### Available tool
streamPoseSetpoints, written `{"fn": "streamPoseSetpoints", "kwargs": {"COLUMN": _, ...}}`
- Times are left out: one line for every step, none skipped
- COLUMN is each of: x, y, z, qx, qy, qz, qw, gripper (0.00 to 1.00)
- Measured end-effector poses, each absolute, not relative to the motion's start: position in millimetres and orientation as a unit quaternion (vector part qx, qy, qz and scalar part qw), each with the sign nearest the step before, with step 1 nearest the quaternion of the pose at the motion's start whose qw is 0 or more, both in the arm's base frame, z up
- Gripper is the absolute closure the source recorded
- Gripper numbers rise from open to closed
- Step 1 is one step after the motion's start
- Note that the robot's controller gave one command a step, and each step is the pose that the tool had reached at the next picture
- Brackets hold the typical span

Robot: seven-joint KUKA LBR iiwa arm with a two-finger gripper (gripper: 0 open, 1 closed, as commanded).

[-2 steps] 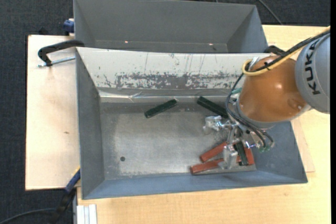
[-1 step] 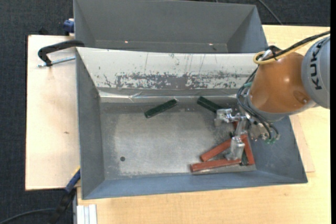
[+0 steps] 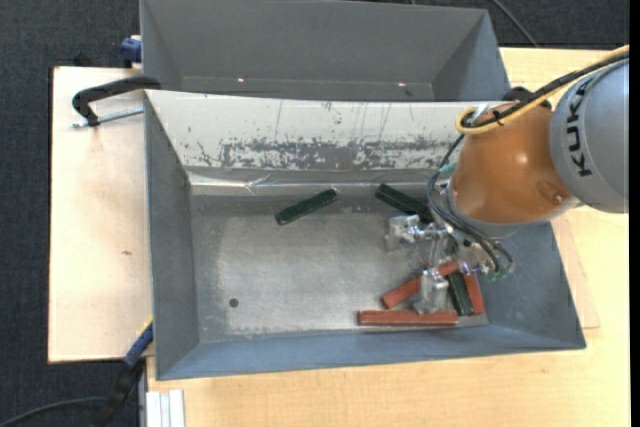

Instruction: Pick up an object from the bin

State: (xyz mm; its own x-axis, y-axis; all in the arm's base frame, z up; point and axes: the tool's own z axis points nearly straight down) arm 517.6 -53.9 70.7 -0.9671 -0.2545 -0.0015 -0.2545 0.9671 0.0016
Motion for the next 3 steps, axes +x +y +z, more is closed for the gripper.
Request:
{"fn": "streamPoseSetpoints", "kwargs": {"x": 517.5, "y": -55.4, "z": 70.6, "qx": -0.126, "qy": 0.992, "qz": 0.001, "qw": 0.001, "gripper": 1.0}}
{"fn": "streamPoseSetpoints", "kwargs": {"x": 519.0, "y": -54.9, "z": 82.2, "qx": -0.126, "qy": 0.992, "qz": 0.0, "qw": 0.003, "gripper": 1.0}}
{"fn": "streamPoseSetpoints", "kwargs": {"x": 520.7, "y": -54.2, "z": 107.7, "qx": -0.125, "qy": 0.992, "qz": 0.0, "qw": 0.004, "gripper": 1.0}}
